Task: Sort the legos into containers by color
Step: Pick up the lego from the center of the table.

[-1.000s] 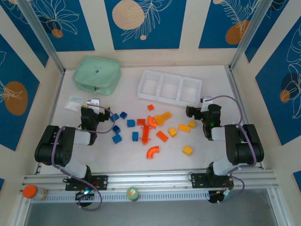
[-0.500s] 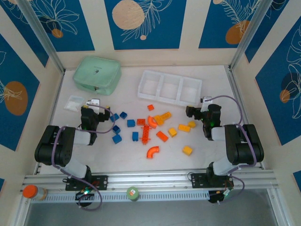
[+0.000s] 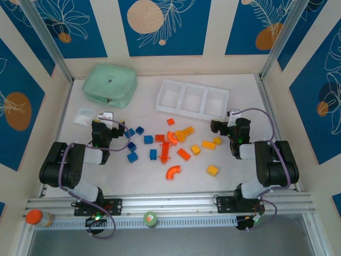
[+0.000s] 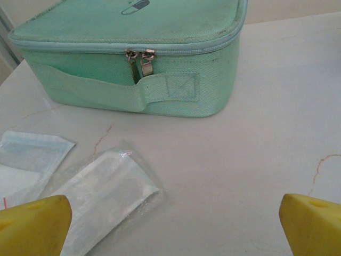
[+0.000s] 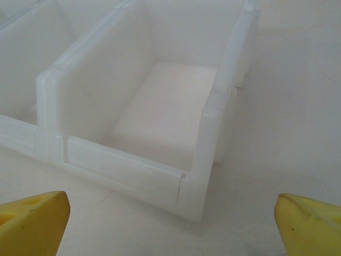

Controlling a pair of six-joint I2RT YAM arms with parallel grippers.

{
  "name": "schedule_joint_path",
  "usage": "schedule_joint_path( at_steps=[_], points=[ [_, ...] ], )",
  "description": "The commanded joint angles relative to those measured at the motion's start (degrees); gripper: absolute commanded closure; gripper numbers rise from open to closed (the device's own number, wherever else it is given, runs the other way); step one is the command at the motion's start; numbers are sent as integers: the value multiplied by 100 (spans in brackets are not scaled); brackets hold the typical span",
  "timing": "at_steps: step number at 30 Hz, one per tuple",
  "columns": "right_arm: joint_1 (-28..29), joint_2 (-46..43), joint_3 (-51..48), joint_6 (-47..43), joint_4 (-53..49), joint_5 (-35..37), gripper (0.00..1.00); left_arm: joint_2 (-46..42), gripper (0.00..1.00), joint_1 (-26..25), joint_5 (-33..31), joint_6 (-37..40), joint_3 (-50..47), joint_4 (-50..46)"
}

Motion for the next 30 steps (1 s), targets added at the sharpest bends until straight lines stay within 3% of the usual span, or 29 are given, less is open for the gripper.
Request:
schedule_joint_path(
  at_steps=[1,15,20,25,30],
  points=[
    [-27,-38,114,-80,136,-73,1,33,1,86,125,44,1,72],
    [-12,-309,124,-66,-79,-19,1,-217,1,82,140,27,-10,-90],
    [-18,-965,140,52,-686,201,1,-871,1,78,112,-27,99,-976],
    [-91,-1547,80,528,-1268,378,1,-1588,1,86,-122,-623,278,-2139],
    [-168,-2303,383,1096,-2419,254,1,-2256,1,84,30,-956,539,-3208]
  ],
)
